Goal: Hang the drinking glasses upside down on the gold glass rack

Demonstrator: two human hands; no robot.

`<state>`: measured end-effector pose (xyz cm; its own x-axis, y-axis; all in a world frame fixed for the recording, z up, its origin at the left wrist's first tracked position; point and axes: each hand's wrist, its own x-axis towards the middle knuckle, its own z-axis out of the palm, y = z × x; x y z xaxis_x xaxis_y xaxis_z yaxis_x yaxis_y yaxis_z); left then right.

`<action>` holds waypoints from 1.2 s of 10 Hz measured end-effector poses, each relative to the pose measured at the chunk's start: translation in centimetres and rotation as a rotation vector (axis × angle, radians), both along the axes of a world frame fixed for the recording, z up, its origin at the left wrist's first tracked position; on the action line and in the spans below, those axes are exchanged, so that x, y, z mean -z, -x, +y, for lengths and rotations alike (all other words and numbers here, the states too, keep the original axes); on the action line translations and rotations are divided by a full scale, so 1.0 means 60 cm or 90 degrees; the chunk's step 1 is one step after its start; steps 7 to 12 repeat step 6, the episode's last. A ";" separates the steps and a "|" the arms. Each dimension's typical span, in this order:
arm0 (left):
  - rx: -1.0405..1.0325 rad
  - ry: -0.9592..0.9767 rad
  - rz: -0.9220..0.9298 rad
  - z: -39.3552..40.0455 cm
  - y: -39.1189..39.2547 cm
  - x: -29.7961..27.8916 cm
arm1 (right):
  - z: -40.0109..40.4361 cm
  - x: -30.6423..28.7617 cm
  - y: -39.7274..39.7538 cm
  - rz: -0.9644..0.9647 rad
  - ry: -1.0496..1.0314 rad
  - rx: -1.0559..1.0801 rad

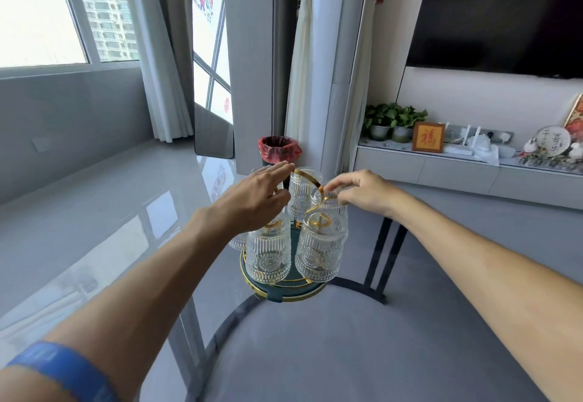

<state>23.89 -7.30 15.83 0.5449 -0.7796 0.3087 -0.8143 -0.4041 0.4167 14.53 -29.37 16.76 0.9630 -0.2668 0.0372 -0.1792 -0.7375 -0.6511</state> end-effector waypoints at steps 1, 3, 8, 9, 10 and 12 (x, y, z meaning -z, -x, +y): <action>-0.034 -0.044 -0.002 -0.007 0.016 -0.011 | 0.001 0.020 0.025 -0.018 0.077 0.004; -0.052 -0.061 0.008 -0.008 0.022 -0.010 | 0.002 0.037 0.028 -0.072 0.145 0.032; -0.118 0.007 0.001 0.006 0.070 -0.008 | 0.031 0.054 0.075 -0.159 0.128 0.076; -0.118 0.007 0.001 0.006 0.070 -0.008 | 0.031 0.054 0.075 -0.159 0.128 0.076; -0.118 0.007 0.001 0.006 0.070 -0.008 | 0.031 0.054 0.075 -0.159 0.128 0.076; -0.118 0.007 0.001 0.006 0.070 -0.008 | 0.031 0.054 0.075 -0.159 0.128 0.076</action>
